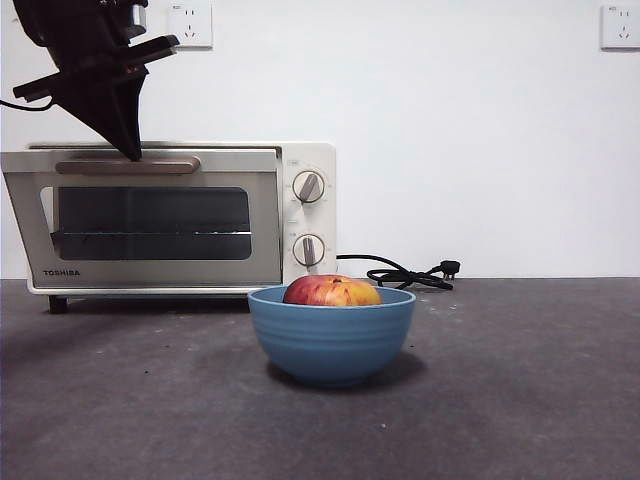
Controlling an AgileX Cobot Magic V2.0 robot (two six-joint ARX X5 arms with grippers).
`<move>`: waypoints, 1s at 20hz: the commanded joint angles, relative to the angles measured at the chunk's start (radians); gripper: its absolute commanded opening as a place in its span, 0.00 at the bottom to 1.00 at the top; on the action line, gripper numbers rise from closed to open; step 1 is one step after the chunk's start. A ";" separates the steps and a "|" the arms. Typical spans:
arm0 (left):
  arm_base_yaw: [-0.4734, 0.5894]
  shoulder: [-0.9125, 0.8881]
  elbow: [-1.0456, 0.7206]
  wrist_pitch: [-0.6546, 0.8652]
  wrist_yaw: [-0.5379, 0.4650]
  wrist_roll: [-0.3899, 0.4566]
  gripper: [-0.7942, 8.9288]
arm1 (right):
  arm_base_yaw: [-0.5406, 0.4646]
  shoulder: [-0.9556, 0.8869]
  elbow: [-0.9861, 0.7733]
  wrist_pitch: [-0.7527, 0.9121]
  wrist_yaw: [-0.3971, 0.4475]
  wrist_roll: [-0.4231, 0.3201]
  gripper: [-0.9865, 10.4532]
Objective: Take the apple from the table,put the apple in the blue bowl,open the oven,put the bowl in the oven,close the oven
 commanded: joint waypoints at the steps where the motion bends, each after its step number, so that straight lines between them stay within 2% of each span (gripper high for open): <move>1: -0.004 0.004 -0.018 -0.003 -0.005 0.016 0.08 | 0.000 -0.002 -0.010 0.006 -0.003 0.008 0.08; 11: -0.006 -0.009 -0.026 -0.005 -0.030 0.020 0.08 | 0.000 -0.002 -0.010 0.006 -0.003 0.008 0.08; 20: -0.006 -0.168 -0.272 0.150 -0.033 0.002 0.08 | 0.000 -0.001 -0.010 0.034 -0.003 0.005 0.08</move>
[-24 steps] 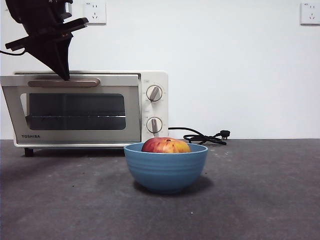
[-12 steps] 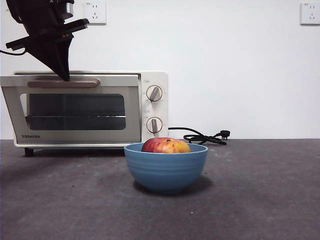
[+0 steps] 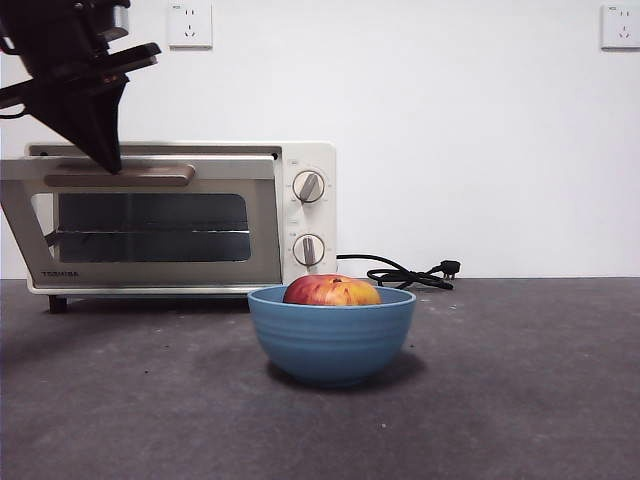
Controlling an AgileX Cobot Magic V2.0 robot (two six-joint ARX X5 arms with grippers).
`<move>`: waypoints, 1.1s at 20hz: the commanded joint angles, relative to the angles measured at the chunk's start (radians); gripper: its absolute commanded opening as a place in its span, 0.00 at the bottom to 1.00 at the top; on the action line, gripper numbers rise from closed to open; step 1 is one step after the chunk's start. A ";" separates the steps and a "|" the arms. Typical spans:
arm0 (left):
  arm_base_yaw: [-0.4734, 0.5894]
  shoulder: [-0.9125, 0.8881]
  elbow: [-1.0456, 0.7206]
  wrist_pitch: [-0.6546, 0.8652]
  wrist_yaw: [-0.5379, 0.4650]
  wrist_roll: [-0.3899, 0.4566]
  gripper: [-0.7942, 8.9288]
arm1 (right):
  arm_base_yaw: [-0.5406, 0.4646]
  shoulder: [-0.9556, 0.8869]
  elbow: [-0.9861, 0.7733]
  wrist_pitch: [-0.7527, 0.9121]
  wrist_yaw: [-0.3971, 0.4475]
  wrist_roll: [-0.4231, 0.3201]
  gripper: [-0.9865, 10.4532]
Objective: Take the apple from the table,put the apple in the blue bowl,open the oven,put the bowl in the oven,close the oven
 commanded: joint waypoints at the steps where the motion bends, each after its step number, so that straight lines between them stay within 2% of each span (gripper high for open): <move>1: -0.003 -0.035 -0.033 0.019 -0.005 -0.008 0.08 | 0.000 -0.001 -0.010 0.010 -0.002 0.005 0.08; 8: -0.003 -0.059 -0.055 0.020 -0.005 -0.012 0.08 | 0.000 -0.001 -0.010 0.013 0.001 -0.003 0.08; 13: -0.003 -0.071 -0.073 0.138 -0.019 -0.004 0.07 | 0.000 -0.001 -0.010 0.009 0.001 -0.006 0.08; 22: 0.000 -0.068 -0.106 0.124 -0.027 0.004 0.07 | 0.000 -0.001 -0.010 0.012 0.000 -0.012 0.08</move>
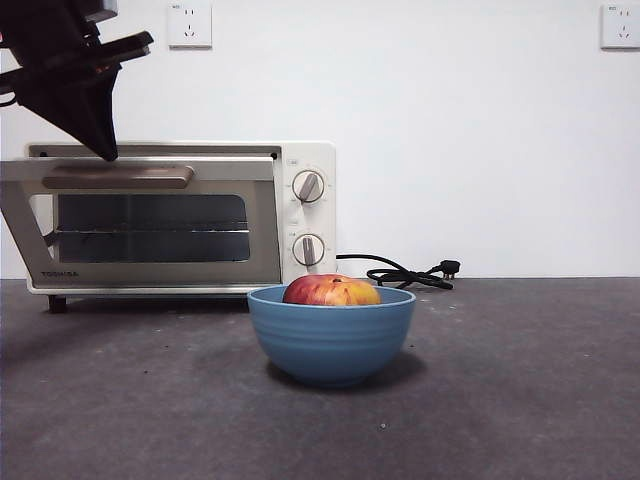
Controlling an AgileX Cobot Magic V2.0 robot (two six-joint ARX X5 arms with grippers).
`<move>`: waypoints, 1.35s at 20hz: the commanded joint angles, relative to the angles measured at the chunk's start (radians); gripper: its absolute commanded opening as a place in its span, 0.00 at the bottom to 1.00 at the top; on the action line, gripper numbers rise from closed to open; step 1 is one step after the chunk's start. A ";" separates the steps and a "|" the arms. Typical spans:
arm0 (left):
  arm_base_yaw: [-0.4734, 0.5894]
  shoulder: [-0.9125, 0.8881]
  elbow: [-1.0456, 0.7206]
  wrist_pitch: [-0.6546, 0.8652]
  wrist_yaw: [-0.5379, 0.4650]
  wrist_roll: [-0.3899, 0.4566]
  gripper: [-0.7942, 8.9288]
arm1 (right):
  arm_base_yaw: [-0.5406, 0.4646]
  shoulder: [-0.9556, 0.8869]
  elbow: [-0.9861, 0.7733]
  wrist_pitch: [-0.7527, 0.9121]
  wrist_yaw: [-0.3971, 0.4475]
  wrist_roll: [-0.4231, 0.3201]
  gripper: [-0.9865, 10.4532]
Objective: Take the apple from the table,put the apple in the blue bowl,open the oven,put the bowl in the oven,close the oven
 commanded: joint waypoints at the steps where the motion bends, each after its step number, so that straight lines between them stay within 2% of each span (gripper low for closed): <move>1: 0.006 -0.001 -0.042 0.032 -0.004 0.005 0.07 | 0.000 -0.001 -0.010 0.004 0.000 -0.008 0.08; 9: 0.012 -0.001 -0.078 0.014 0.005 0.000 0.07 | 0.000 -0.001 -0.010 -0.006 0.000 -0.015 0.08; 20: 0.006 -0.002 -0.188 0.083 0.030 -0.031 0.07 | 0.000 -0.001 -0.010 0.000 0.000 -0.022 0.08; 23: -0.005 -0.005 -0.188 0.060 0.031 -0.029 0.07 | 0.000 -0.001 -0.010 -0.002 0.000 -0.023 0.08; 27: -0.015 -0.021 -0.188 -0.034 0.032 0.018 0.07 | 0.000 0.001 -0.010 -0.001 0.000 -0.024 0.08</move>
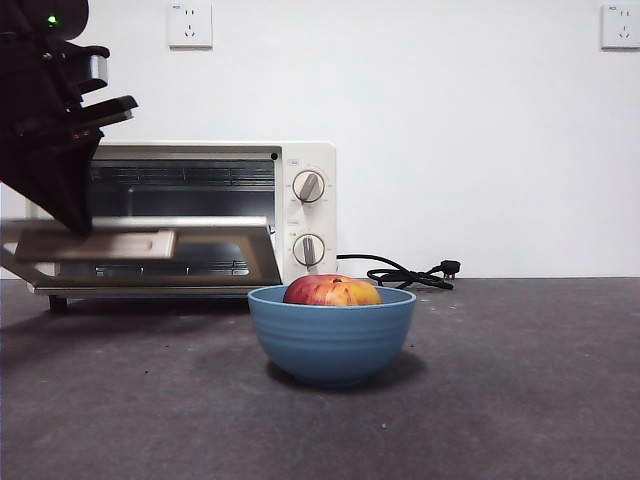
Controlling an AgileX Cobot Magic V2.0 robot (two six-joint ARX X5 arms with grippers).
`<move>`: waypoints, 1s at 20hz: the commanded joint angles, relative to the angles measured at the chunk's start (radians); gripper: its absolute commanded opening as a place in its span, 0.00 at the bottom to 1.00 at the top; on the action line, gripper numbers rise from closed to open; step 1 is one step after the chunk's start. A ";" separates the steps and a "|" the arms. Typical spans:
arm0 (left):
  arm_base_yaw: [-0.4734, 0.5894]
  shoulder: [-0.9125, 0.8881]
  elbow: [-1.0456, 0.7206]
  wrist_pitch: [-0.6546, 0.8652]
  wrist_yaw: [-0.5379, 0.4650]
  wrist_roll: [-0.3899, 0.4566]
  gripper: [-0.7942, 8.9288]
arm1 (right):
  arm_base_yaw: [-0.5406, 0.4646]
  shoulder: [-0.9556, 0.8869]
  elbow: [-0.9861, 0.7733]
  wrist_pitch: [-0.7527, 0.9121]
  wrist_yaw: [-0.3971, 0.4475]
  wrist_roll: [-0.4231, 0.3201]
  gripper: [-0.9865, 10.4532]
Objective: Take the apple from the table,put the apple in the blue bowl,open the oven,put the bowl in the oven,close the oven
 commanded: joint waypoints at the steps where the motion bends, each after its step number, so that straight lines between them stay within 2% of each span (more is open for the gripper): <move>1: -0.006 -0.012 0.005 -0.043 0.000 0.043 0.07 | 0.000 0.001 -0.010 0.006 0.000 -0.009 0.08; 3: -0.007 -0.018 0.005 -0.075 0.005 0.068 0.07 | 0.000 0.001 -0.010 0.006 0.000 -0.009 0.08; 7: -0.007 -0.055 0.005 -0.124 0.088 0.074 0.07 | 0.000 0.004 -0.010 0.013 -0.029 -0.006 0.08; 12: -0.017 -0.232 0.005 -0.233 0.101 0.074 0.07 | 0.013 0.100 -0.009 0.126 -0.254 0.023 0.09; 13: -0.017 -0.275 0.005 -0.257 0.101 0.074 0.07 | 0.029 0.132 -0.006 0.142 -0.266 0.034 0.09; 16: -0.023 -0.419 0.005 -0.339 0.101 0.074 0.07 | 0.113 0.269 0.021 0.182 -0.259 0.059 0.08; 17: -0.028 -0.457 0.005 -0.364 0.101 0.074 0.07 | 0.142 0.312 0.037 0.191 -0.239 0.067 0.08; 19: -0.035 -0.534 0.005 -0.412 0.101 0.065 0.08 | 0.204 0.405 0.090 0.190 -0.148 0.106 0.09; 20: -0.035 -0.574 0.005 -0.436 0.100 0.065 0.08 | 0.230 0.452 0.127 0.189 -0.126 0.109 0.12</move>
